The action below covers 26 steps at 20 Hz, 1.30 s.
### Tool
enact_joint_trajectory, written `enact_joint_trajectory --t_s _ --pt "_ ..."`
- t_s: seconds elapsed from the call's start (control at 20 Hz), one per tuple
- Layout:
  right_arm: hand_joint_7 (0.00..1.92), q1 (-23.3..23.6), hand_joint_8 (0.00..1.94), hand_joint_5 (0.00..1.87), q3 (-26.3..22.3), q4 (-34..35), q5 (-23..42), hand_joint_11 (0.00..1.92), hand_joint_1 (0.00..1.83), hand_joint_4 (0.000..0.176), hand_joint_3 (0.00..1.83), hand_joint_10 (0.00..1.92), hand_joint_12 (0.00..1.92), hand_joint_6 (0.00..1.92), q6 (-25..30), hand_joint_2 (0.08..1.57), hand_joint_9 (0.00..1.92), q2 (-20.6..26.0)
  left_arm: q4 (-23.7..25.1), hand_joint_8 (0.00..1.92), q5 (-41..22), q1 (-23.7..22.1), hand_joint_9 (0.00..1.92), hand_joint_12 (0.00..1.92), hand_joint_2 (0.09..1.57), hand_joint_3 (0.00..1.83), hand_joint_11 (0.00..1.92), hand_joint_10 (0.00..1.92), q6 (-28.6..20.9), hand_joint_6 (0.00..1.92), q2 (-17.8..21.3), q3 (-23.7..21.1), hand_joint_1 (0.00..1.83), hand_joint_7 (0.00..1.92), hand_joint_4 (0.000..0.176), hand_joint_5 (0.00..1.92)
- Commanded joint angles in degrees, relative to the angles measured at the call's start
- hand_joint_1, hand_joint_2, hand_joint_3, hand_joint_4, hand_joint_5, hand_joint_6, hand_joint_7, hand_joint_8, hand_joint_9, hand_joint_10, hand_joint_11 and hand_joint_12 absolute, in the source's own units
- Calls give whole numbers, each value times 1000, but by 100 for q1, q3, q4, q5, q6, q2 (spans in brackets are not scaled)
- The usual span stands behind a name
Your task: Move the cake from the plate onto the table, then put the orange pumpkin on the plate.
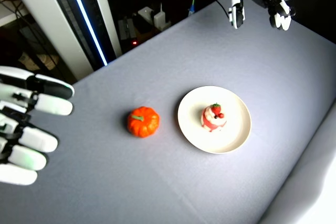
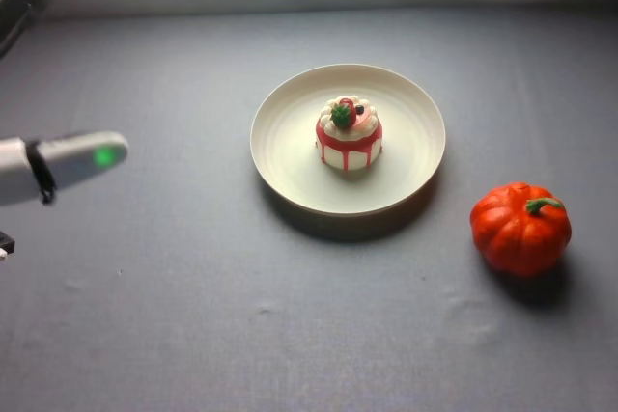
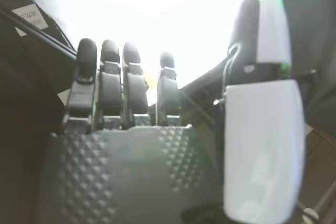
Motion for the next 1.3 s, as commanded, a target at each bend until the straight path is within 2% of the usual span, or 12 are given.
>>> enact_joint_trajectory --t_s 0.0,0.5,0.7,0.75,0.8,0.9,1.0,1.05,1.1,1.15,1.2,1.25 --pt "0 18 0 0 9 91 724 0 210 176 14 0 0 0 48 914 0 20 -87 0 -702 -8 0 0 826 38 0 0 -27 0 28 -3 610 0 176 0" --pt "0 -21 0 0 29 102 720 0 534 176 9 0 0 0 49 937 0 -17 -29 0 -526 0 0 0 788 0 0 0 -27 0 55 71 718 0 176 0" --pt "0 -21 0 0 66 101 694 0 521 176 14 0 0 0 49 960 0 -65 379 0 105 -554 0 17 940 21 35 0 -27 0 -51 350 811 0 176 0" --pt "0 -22 0 0 71 101 686 0 507 176 20 0 0 0 51 982 0 -74 509 0 307 -710 0 574 887 19 6 0 -27 0 -116 436 742 0 153 0" --pt "0 -28 0 0 79 101 676 0 520 176 16 0 0 0 57 980 0 -85 678 0 557 -938 0 919 907 7 0 0 -27 0 -240 572 708 0 158 0" --pt "0 -46 0 0 92 100 667 0 528 176 19 0 0 0 72 1001 0 -88 987 0 1013 -1262 0 1005 889 0 0 0 -27 0 -507 890 733 0 170 0" --pt "0 -46 0 0 109 98 626 0 529 176 17 0 0 0 77 1005 0 -88 1335 0 1531 -1588 0 846 835 0 0 0 -27 0 -760 1209 713 0 173 0" --pt "0 -46 0 0 120 97 602 0 538 176 16 0 0 0 90 1010 0 -88 1527 0 1757 -1767 0 1169 787 0 0 0 -27 0 -879 1355 682 0 175 0" --pt "0 -46 0 0 125 95 578 0 546 176 23 0 0 0 91 1028 0 -89 1722 0 1963 -1964 0 1229 735 0 0 0 -27 0 -996 1481 615 0 150 0" --pt "0 -47 0 0 131 81 554 0 567 176 18 0 0 0 91 1026 0 -96 1927 0 2171 -2149 0 1177 867 0 0 0 -27 0 -1095 1606 692 0 131 0" --pt "0 -47 0 0 144 60 516 0 565 176 20 0 0 0 104 1039 0 -100 2160 0 2395 -2328 39 1010 899 1 0 11 -27 0 -1181 1739 773 0 167 0" --pt "0 -47 0 11 159 40 470 0 584 176 11 0 0 4 123 1026 0 -100 2505 0 2675 -2559 57 577 925 1 0 15 -27 0 -1268 1879 905 1 171 0"
